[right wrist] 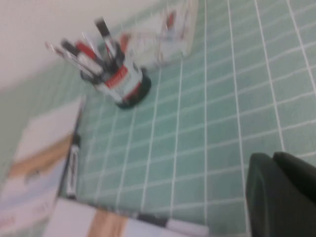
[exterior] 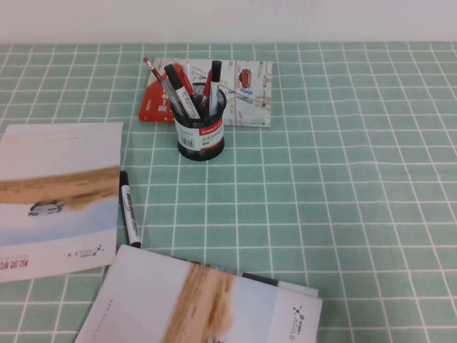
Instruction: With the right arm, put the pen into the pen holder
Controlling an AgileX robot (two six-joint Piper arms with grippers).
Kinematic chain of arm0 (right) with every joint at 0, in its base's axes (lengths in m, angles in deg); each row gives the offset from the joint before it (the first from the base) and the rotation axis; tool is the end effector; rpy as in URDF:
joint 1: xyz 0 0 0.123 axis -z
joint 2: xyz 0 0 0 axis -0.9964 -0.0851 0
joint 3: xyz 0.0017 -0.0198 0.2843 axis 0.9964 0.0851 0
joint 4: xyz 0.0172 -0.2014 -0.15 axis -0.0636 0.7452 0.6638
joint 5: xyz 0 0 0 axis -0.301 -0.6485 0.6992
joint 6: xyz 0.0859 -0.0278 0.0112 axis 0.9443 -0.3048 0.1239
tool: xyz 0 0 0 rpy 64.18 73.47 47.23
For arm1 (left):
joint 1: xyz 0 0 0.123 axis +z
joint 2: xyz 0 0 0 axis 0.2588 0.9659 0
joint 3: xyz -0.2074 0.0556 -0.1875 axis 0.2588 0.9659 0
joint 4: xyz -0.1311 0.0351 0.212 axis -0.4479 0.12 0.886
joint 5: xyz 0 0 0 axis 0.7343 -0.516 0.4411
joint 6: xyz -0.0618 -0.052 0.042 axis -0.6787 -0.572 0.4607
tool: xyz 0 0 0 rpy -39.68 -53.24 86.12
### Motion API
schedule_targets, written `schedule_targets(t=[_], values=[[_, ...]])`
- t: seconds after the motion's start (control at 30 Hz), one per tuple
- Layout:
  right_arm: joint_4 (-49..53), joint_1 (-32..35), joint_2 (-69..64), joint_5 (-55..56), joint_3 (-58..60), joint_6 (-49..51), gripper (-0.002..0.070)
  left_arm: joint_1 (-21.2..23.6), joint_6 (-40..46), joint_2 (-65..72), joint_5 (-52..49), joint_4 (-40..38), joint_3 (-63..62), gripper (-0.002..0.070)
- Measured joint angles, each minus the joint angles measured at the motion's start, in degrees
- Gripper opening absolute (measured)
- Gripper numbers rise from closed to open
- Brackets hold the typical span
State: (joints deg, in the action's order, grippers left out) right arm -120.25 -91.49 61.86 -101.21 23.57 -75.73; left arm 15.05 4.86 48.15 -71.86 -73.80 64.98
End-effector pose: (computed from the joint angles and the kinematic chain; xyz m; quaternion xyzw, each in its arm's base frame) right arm 0.0889 0.0379 0.2549 0.0947 0.8002 0.3113 0.5038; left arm 0.0522 -0.0010 0.1721 -0.0046 0.8059 -0.0099 0.5919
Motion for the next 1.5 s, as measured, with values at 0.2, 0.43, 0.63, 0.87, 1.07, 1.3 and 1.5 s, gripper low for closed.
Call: schedule_targets(t=[0.2, 0.43, 0.63, 0.87, 1.07, 1.3, 1.5], values=[[8.37, 0.00, -16.96, -11.05, -12.62, 0.00, -0.0019, 0.00, 0.00, 0.00, 0.00, 0.00, 0.00, -0.0004], [16.21, -1.73, -38.28, -20.13, -30.25, 2.41, -0.0019, 0.00, 0.00, 0.00, 0.00, 0.00, 0.00, -0.0004], [31.64, -11.62, -50.03, -22.02, -42.12, 15.21, -0.0019, 0.00, 0.00, 0.00, 0.00, 0.00, 0.00, -0.0004], [39.07, -23.38, -62.75, -23.79, -54.96, 23.21, -0.0019, 0.00, 0.00, 0.00, 0.00, 0.00, 0.00, -0.0004], [42.24, -31.29, -76.14, -27.90, -68.29, 26.29, -0.0019, 0.00, 0.00, 0.00, 0.00, 0.00, 0.00, -0.0004], [43.18, -37.71, -91.36, -34.48, -86.66, 27.59, -0.0018, 0.00, 0.00, 0.00, 0.00, 0.00, 0.00, -0.0004], [43.53, -41.13, -102.56, -40.89, -103.03, 28.14, 0.0038, 0.00, 0.00, 0.00, 0.00, 0.00, 0.00, -0.0004]])
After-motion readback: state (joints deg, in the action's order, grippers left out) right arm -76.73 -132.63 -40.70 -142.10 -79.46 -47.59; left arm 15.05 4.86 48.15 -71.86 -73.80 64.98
